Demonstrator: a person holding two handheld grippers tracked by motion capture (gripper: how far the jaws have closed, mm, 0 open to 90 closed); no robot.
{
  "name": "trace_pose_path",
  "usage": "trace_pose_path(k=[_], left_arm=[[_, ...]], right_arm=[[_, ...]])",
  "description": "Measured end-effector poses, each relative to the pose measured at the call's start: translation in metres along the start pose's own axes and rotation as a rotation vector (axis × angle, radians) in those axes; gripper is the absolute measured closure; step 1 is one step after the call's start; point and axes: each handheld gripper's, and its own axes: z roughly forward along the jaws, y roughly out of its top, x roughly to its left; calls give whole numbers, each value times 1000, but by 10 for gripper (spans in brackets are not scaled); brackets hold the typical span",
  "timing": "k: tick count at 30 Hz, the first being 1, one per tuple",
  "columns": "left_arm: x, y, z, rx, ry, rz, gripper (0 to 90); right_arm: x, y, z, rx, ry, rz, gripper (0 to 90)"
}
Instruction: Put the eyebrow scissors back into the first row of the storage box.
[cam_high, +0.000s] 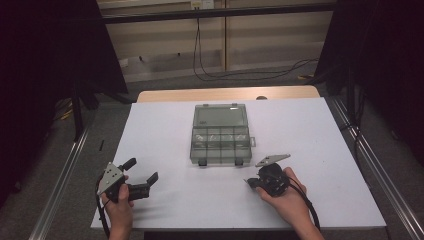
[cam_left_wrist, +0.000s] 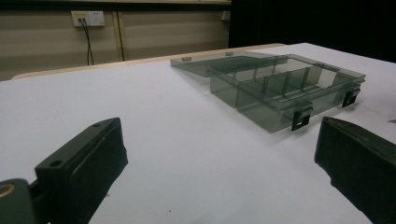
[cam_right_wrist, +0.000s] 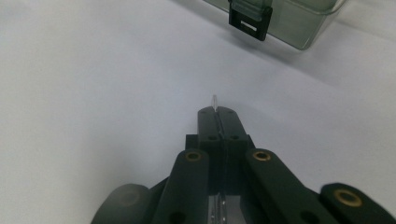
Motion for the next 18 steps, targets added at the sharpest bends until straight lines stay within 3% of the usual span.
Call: trace_pose_path(k=[9,18], left_arm=[[1,0,0,9,-2,11,16],[0,0,0,11,-3,15,17]], right_arm=[[-6,4,-5,-41,15,-37,900],[-8,12,-9,-53,22,-37,900]])
